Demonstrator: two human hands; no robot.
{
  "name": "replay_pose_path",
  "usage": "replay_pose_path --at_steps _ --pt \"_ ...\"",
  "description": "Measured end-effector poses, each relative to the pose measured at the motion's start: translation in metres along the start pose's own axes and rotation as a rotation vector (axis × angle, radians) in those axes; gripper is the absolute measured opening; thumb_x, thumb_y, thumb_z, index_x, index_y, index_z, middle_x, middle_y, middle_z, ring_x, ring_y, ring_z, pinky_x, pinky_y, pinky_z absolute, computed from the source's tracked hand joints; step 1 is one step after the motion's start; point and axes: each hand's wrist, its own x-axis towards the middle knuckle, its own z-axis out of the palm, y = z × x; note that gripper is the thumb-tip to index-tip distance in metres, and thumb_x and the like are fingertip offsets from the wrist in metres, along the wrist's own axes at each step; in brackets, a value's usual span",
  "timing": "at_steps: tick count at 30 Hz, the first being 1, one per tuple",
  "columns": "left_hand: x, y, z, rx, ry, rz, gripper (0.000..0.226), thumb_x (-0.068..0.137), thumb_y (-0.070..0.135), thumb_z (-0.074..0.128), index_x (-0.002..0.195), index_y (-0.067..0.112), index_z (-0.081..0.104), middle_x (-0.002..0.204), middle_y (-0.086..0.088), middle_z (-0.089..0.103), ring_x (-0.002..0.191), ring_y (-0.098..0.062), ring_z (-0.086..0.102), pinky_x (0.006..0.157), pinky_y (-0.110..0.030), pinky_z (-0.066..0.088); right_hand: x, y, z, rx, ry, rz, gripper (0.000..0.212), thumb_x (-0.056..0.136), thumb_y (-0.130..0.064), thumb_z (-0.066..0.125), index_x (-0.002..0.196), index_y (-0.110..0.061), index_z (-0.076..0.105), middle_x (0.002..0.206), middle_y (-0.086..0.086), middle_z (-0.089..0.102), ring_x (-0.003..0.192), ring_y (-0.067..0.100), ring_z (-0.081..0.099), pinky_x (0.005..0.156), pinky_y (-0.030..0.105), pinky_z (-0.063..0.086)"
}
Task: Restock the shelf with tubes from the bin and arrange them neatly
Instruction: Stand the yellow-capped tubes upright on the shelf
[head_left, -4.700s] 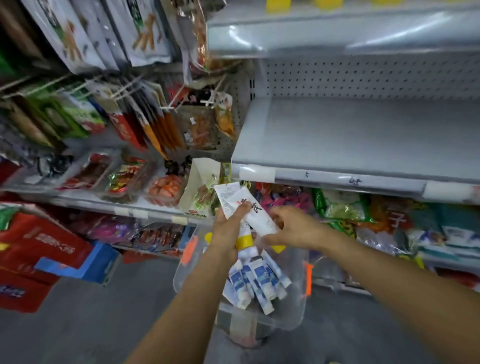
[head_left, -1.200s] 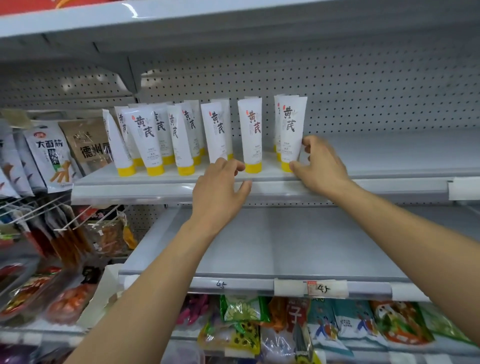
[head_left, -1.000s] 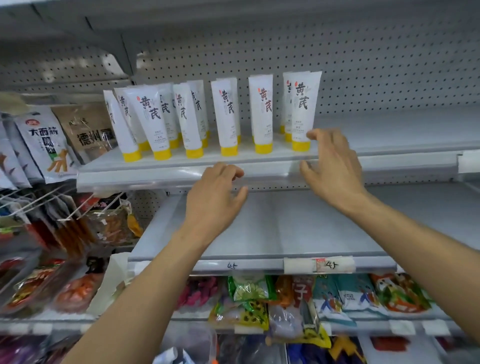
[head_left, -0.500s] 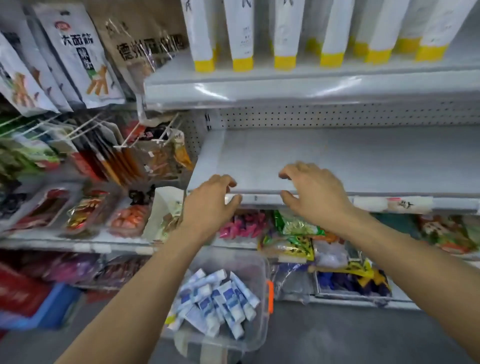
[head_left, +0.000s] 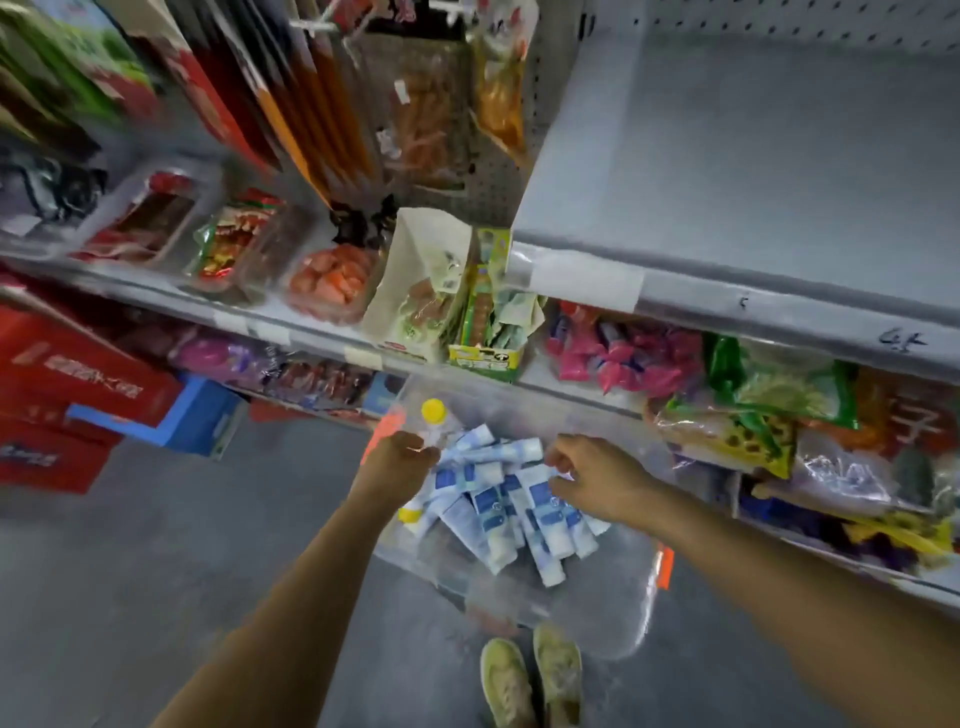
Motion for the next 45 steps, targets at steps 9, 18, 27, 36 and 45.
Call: replay_pose_path --at_steps 9,18,27,36,45 --pt "0.069 -0.065 0.078 -0.12 0.044 -0.23 0.072 0.082 0.017 0.071 0.138 -0.004 0.032 0.139 -0.025 0.042 0.127 -0.038 0.045 0.102 -0.044 0.04 0.153 -0.044 0.078 0.59 -0.016 0.13 0.049 0.09 -0.026 0.061 0.133 -0.014 0.043 0.101 0.005 0.056 0.082 0.02 0.054 0.065 0.027 0.046" --pt "0.094 -0.081 0.105 0.396 0.073 -0.183 0.059 0.091 0.034 0.056 0.14 0.011 0.031 0.144 -0.014 0.032 0.135 -0.031 0.032 0.102 -0.04 0.036 0.232 -0.075 0.12 0.798 -0.087 0.382 0.037 0.082 -0.037 0.069 0.1 -0.008 0.055 0.07 0.012 0.055 0.05 0.02 0.053 0.047 0.025 0.048" --pt "0.091 -0.084 0.104 0.32 -0.047 -0.248 0.048 0.093 0.024 0.05 0.136 0.013 0.035 0.135 -0.008 0.048 0.124 -0.03 0.05 0.097 -0.04 0.041 0.229 -0.075 0.12 0.638 -0.028 0.236 0.019 0.084 -0.021 0.06 0.099 -0.01 0.066 0.088 0.012 0.063 0.069 0.029 0.058 0.056 0.035 0.051" --pt "0.053 -0.066 0.074 -0.357 -0.156 -0.363 0.035 0.082 0.025 0.058 0.115 0.013 0.06 0.108 -0.016 0.068 0.09 -0.034 0.068 0.064 -0.046 0.06 0.162 -0.052 0.09 0.863 -0.005 0.346 0.007 0.09 -0.018 0.063 0.097 -0.018 0.065 0.072 0.005 0.056 0.054 0.019 0.05 0.053 0.029 0.051" --pt "-0.033 -0.006 0.01 -0.685 -0.176 -0.123 0.015 0.093 0.012 0.06 0.107 0.01 0.061 0.086 -0.005 0.067 0.074 -0.02 0.064 0.063 -0.036 0.058 0.034 -0.052 0.029 1.146 -0.052 0.267 0.035 0.088 0.001 0.062 0.117 -0.014 0.049 0.1 0.019 0.062 0.071 0.027 0.062 0.063 0.033 0.056"
